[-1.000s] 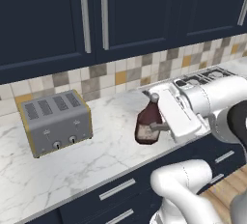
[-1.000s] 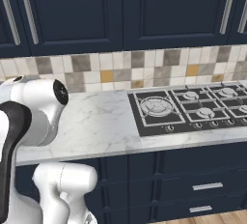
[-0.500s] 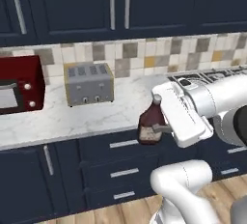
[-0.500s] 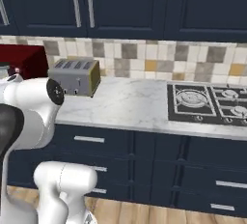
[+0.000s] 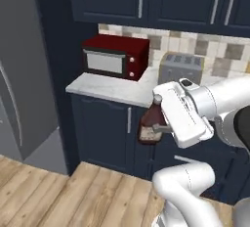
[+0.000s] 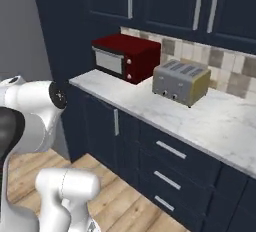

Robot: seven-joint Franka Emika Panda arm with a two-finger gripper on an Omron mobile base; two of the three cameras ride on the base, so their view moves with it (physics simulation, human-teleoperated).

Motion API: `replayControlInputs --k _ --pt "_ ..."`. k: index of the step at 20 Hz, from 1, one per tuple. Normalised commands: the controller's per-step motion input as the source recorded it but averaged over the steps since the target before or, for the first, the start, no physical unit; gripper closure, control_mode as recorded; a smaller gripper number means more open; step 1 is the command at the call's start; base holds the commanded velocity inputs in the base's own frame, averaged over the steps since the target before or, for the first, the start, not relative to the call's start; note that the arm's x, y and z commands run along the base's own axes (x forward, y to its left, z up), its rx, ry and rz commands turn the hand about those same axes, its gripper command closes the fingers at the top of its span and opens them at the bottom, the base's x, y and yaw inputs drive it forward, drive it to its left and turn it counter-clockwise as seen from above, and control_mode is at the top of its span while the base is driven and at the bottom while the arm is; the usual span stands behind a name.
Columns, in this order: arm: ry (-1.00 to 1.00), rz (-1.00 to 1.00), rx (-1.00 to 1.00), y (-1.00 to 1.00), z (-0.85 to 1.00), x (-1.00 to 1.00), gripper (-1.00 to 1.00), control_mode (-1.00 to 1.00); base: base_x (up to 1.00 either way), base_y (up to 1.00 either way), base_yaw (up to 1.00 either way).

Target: Place the ketchup and ketchup from the counter to the top shelf of the fridge. If the existing items in the fridge are on the top shelf, move them to other shelves.

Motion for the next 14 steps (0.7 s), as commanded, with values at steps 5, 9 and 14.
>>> replayControlInputs --k 5,9,14 --pt "0.0 0.0 0.0 0.0 0.0 0.0 1.0 1.0 -0.24 0.95 0.74" --pt "0.0 0.0 0.0 0.0 0.0 0.0 1.0 1.0 0.26 1.0 0.47" --pt "0.0 0.0 0.0 0.0 0.0 0.0 1.0 1.0 0.96 1.0 0.14"
